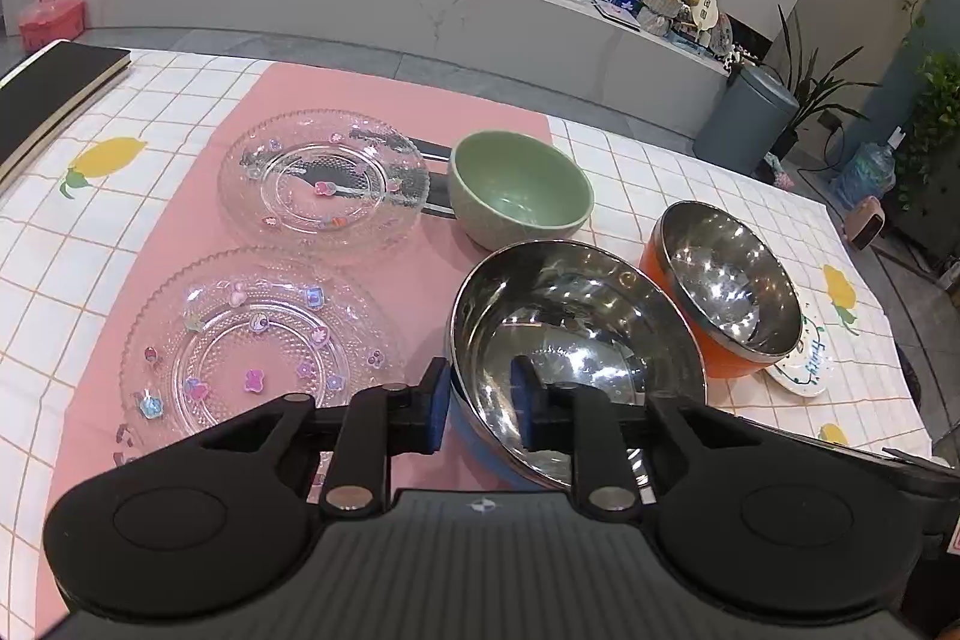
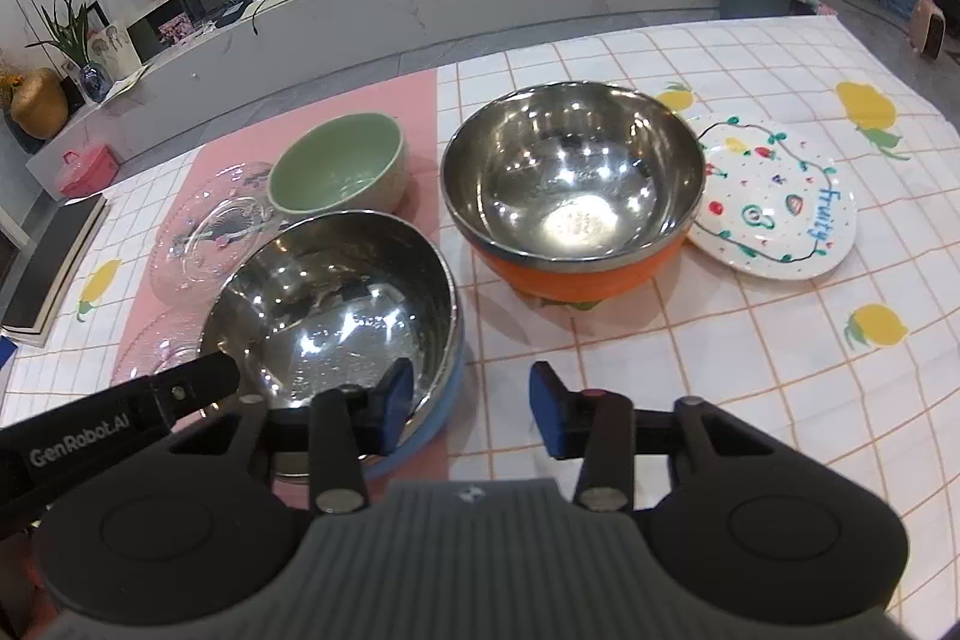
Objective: Organize plates and bowls
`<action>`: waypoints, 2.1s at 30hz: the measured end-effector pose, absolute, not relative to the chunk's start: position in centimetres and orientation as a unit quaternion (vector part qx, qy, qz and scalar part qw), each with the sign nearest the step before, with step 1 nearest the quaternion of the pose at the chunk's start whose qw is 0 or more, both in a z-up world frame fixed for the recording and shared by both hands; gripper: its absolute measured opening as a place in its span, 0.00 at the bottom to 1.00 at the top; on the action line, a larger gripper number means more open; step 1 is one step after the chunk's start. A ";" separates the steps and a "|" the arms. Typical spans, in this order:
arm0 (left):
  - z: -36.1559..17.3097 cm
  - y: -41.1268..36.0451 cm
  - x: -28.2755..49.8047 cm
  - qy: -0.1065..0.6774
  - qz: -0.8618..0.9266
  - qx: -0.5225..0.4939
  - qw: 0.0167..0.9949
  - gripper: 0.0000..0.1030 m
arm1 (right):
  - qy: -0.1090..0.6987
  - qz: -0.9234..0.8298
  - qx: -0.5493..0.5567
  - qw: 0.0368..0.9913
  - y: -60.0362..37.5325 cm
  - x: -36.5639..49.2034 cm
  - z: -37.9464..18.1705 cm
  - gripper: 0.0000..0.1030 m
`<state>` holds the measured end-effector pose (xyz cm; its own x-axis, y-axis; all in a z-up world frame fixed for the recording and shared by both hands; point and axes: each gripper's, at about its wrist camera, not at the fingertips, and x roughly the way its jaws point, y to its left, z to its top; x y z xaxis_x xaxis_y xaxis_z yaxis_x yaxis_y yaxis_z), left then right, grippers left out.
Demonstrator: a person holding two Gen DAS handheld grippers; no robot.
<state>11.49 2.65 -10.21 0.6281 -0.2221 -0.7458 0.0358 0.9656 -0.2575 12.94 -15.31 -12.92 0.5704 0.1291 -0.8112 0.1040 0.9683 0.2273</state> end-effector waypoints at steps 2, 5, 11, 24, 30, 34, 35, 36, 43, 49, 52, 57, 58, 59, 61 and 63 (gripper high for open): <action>-10.1 2.5 11.6 0.426 -0.069 -0.106 0.896 0.15 | 0.463 0.014 0.130 0.877 -15.2 12.9 -12.9 0.22; -9.9 2.4 11.7 0.426 -0.069 -0.103 0.896 0.08 | 0.466 0.012 0.126 0.876 -15.0 12.9 -12.8 0.13; -9.3 2.1 11.2 0.421 -0.071 -0.091 0.899 0.07 | 0.466 0.007 0.128 0.876 -15.0 12.3 -12.0 0.13; -6.9 4.9 6.2 0.418 -0.062 -0.100 0.901 0.07 | 0.475 0.052 0.146 0.866 -13.8 7.5 -9.7 0.13; -6.0 5.1 3.7 0.412 -0.105 -0.120 0.897 0.00 | 0.488 0.115 0.157 0.851 -10.8 5.4 -9.0 0.09; -6.9 5.7 3.7 0.412 -0.090 -0.104 0.901 0.00 | 0.496 0.093 0.097 0.858 -9.2 5.2 -10.2 0.03; -7.3 5.8 3.8 0.412 -0.085 -0.098 0.902 0.00 | 0.501 0.093 0.107 0.854 -9.5 5.3 -10.6 0.03; -7.6 6.1 3.8 0.413 -0.080 -0.093 0.903 0.00 | 0.506 0.095 0.113 0.850 -9.7 5.4 -11.0 0.02; -7.8 8.4 2.7 0.396 -0.057 -0.105 0.910 0.05 | 0.501 0.107 0.112 0.851 -10.4 5.5 -11.4 0.04; -7.7 9.6 2.1 0.399 -0.053 -0.104 0.909 0.33 | 0.493 0.107 0.117 0.855 -10.9 5.3 -10.7 0.35; -8.5 10.0 2.0 0.420 -0.061 -0.121 0.897 0.38 | 0.501 0.109 0.115 0.851 -11.1 4.9 -11.0 0.36; -9.7 10.1 1.7 0.440 -0.066 -0.136 0.885 0.40 | 0.514 0.121 0.146 0.836 -11.5 4.2 -12.2 0.36; -9.9 10.0 1.7 0.445 -0.063 -0.134 0.883 0.40 | 0.517 0.122 0.152 0.834 -11.6 4.1 -12.4 0.32; -10.1 9.9 1.8 0.449 -0.061 -0.132 0.881 0.34 | 0.520 0.124 0.157 0.830 -11.5 4.2 -12.6 0.26; -10.4 9.9 1.7 0.451 -0.054 -0.123 0.882 0.24 | 0.525 0.127 0.169 0.824 -11.5 4.2 -12.9 0.18; -10.4 10.0 1.6 0.451 -0.049 -0.114 0.884 0.14 | 0.525 0.125 0.170 0.824 -11.4 4.2 -13.0 0.14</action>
